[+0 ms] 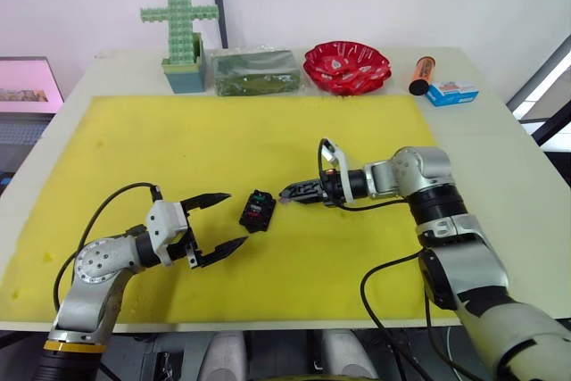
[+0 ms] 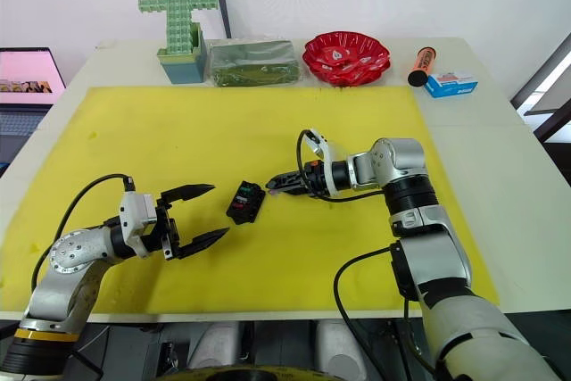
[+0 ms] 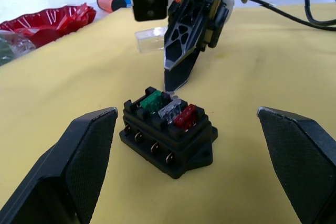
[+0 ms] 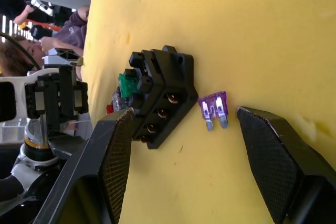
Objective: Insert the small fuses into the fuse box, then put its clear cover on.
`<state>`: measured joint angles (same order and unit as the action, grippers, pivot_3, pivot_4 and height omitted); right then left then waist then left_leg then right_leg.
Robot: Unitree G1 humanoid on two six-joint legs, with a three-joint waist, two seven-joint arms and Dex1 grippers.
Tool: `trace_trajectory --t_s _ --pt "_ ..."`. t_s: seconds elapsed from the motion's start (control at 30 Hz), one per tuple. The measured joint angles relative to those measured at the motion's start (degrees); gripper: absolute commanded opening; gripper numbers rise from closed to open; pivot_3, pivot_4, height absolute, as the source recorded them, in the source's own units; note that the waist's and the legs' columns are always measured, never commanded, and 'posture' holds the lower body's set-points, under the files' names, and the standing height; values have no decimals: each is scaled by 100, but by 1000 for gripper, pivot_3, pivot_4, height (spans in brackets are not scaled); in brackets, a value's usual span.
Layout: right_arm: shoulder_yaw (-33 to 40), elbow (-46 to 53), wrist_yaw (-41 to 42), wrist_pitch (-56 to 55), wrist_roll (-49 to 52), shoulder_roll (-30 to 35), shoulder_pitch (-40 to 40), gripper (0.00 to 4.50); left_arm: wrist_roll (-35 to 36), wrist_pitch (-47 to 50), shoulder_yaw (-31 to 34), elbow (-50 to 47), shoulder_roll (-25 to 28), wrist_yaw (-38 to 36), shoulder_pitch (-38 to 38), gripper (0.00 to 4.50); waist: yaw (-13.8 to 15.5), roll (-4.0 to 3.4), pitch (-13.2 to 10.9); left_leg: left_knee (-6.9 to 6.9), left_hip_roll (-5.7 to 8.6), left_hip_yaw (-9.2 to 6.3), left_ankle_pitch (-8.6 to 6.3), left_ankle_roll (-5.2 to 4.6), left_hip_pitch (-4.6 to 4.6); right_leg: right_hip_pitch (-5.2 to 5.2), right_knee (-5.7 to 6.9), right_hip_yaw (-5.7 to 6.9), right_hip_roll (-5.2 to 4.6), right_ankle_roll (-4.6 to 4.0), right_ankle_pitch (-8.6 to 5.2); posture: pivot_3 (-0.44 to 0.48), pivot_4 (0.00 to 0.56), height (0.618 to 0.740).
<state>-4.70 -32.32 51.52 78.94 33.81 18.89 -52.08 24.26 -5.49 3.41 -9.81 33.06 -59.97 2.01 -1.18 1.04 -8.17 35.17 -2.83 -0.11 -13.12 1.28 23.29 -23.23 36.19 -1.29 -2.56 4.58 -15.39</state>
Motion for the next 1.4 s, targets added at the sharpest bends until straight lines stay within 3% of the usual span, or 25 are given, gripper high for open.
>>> trace_trajectory --t_s 0.17,0.27,0.53,0.83,1.0,1.1,1.23,1.4 --pt "-57 -60 64 -105 -102 -62 -16 3253 0 7 0 -3 1 19 4 4500 -5 1 1 0 -1 0 0 0 -1 0 1 0 1 0 0 0 150 740" --pt "-89 -63 67 -163 -162 -91 -15 2737 0 12 0 -5 2 24 6 4500 -8 1 1 0 -1 0 0 0 -2 0 1 0 1 1 0 0 150 740" --pt "-149 -57 -120 -391 -408 -197 70 10 0 48 0 -70 2 40 6 4500 -1 2 2 -1 -1 0 0 0 -2 2 1 0 1 1 0 0 150 740" --pt "170 477 -403 -147 -332 -173 404 10 0 152 -1 -165 2 43 20 4500 48 10 7 2 0 -1 0 0 -3 7 0 1 -3 -2 -1 0 150 740" --pt "1364 1697 -1102 849 33 -231 992 10 1 163 -1 -199 9 46 91 4500 95 9 7 2 7 -3 0 0 9 5 -8 1 -11 -1 -1 0 150 740" --pt "2411 2760 -1946 1230 605 -443 1619 10 3 168 6 -230 17 49 189 4500 89 10 7 1 6 -4 0 0 9 5 -9 1 -11 -2 -1 0 150 740" --pt "3629 4673 -3942 1317 1777 -1431 2781 10 9 173 9 -266 35 45 241 4500 39 7 5 -7 -1 -11 0 0 5 1 -4 2 -2 -3 -3 0 150 740" --pt "3874 5706 -5875 1320 3707 -1694 3871 10 13 178 17 -283 56 41 261 4500 -4 -1 2 -7 -3 -7 0 0 4 1 -7 -2 -2 -20 -12 0 150 740"
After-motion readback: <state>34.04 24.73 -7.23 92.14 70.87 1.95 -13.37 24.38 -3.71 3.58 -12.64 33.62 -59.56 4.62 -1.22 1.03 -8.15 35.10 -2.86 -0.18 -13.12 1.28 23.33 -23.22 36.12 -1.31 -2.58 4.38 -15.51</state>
